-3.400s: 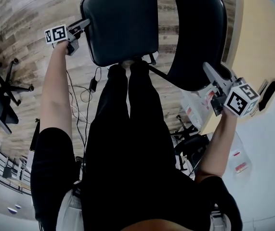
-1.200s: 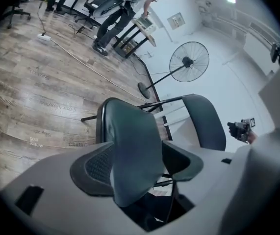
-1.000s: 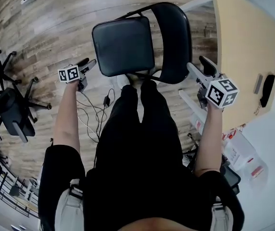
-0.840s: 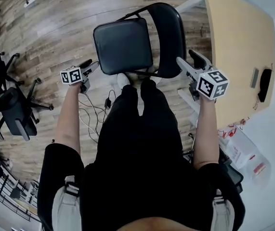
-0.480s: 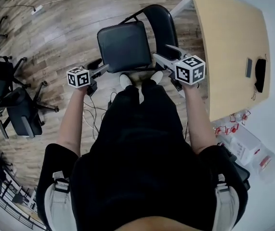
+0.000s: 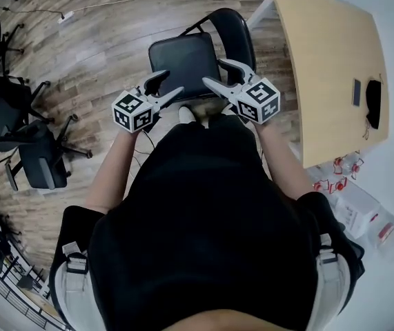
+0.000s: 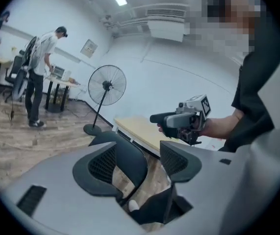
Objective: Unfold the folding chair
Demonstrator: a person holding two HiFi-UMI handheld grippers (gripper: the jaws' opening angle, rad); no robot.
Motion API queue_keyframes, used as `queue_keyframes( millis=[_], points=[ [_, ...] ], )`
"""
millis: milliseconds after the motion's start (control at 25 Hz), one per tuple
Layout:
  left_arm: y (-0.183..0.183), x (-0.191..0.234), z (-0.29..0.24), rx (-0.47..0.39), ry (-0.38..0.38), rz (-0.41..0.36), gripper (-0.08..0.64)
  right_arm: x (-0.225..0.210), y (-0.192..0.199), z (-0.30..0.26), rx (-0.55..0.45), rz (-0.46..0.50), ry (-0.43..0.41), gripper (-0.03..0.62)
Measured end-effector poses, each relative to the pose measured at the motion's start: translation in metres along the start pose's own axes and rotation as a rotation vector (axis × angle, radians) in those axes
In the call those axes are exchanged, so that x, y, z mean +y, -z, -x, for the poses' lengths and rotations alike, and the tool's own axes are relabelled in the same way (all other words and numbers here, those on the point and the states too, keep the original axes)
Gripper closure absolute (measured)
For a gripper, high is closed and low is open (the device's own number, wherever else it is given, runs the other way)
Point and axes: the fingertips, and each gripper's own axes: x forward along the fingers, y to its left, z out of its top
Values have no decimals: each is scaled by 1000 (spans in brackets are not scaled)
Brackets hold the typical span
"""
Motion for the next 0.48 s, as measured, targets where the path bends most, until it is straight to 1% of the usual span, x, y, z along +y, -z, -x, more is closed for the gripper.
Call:
queue_keyframes(
  millis=[80,200,280,360,400,480],
  points=[
    [-20,-16,1,-35,-22,-107,301,7,-12,6,-63,40,10,325],
    [-46,-33,3,-98,-57,-201,330,13,-32,16,-161,82,31,333],
    [-61,-39,4,-141,-89,-251,351,16,-46,23,-227,102,43,347],
    [-75,-41,8,-189,-126,-282,376,18,-59,28,-280,130,55,363],
    [-82,-42,10,-214,-144,-289,388,20,-65,31,-301,145,62,379],
    [-93,-44,14,-262,-178,-309,413,22,-73,37,-336,167,77,429]
  ],
)
